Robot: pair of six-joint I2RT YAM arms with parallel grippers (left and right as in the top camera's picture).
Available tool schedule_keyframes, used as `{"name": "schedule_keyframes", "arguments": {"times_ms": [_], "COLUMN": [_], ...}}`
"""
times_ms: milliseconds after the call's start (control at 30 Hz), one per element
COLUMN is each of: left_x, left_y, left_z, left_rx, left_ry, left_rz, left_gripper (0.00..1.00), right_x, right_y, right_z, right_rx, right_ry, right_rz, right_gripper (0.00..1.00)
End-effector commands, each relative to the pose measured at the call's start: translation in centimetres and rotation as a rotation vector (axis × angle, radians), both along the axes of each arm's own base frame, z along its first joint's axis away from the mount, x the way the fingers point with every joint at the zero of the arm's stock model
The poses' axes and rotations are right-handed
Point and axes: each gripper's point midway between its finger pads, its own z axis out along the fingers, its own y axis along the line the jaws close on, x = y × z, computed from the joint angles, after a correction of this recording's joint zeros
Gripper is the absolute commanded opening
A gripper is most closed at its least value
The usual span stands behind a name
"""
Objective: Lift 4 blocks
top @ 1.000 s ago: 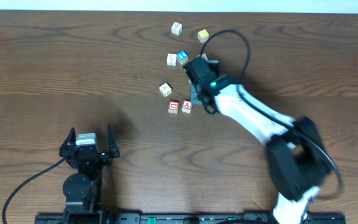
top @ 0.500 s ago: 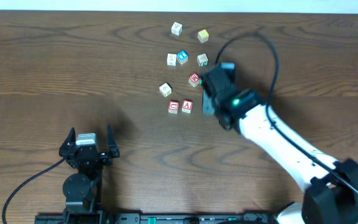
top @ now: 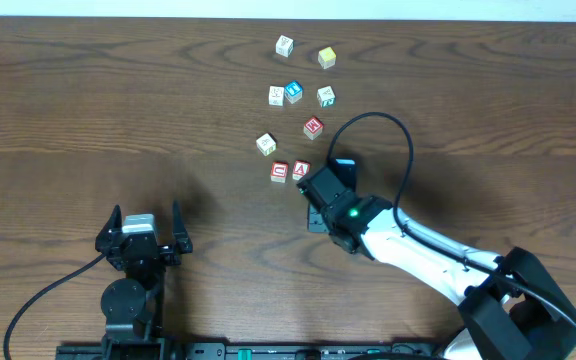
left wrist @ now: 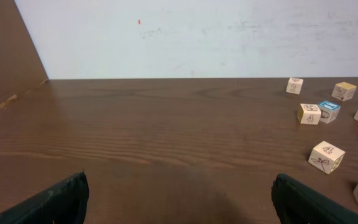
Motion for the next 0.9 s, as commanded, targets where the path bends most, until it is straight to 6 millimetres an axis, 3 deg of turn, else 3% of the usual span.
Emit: {"name": "schedule_keyframes", "arguments": {"times_ms": [0, 433, 667, 867], "left_x": [-0.1, -0.1, -0.1, -0.1], "left_y": [0.1, 0.1, 0.1, 0.1], "left_z": [-1.9, -1.9, -1.9, -1.9], "left_rx": [0.000, 0.000, 0.000, 0.001], "left_ry": [0.056, 0.056, 0.056, 0.056], "left_rz": [0.004, 0.004, 0.004, 0.004], "left_gripper": [0.94, 0.94, 0.94, 0.94], "right_x": [-0.3, -1.0, -0.8, -0.3], "right_y": [0.0, -1.5, -0.7, -1.0], "right_z": [-0.2, -1.8, -1.8, -1.7], "right_rx": [0.023, -0.028, -0.070, -0.086], "right_ry": [-0.006, -0.016, -0.042, -0.055], "right_rz": [-0.100, -0.093, 0.098, 0.112], "right_gripper": [0.08, 0.17, 0.18, 0.19]}}
